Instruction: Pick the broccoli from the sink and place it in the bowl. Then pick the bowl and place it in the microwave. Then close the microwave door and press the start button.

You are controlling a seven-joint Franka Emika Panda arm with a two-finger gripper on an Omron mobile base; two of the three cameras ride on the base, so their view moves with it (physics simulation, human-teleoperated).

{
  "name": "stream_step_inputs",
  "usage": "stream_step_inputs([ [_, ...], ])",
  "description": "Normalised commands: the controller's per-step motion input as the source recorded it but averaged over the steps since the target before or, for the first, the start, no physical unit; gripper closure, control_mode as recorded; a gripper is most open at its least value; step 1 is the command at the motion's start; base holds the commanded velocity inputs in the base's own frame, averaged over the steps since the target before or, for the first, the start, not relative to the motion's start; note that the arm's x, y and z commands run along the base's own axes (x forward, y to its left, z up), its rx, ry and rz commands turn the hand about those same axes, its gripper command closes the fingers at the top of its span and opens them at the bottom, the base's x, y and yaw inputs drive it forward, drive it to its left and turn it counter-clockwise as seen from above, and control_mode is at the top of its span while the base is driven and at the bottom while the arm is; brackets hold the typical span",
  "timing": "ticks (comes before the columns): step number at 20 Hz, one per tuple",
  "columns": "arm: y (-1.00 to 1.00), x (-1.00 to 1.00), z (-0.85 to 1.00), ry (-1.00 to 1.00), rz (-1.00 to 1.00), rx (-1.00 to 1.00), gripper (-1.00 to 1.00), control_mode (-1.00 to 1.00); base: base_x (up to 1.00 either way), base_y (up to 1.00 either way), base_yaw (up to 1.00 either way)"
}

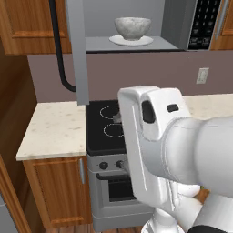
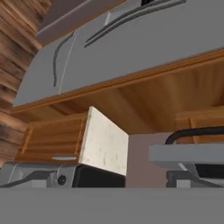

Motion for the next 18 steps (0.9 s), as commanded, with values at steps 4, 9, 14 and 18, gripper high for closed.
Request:
stream_step_inputs([
  [4,0.86,0.39,0.0,0.0,0.0,-0.09,-1.0,-1.0,0.0,0.0,0.0],
  [9,0.21,0.99,-0.06,0.02,0.0,-0.01,-1.0,-1.0,0.0,0.0,0.0],
  [14,0.0,1.0,-0.25,0.01,0.0,0.0,-1.0,-1.0,0.0,0.0,0.0],
  [18,0.27,0.72,-0.36,0.01,0.01,-0.08,-1.0,-1.0,0.0,0.0,0.0],
])
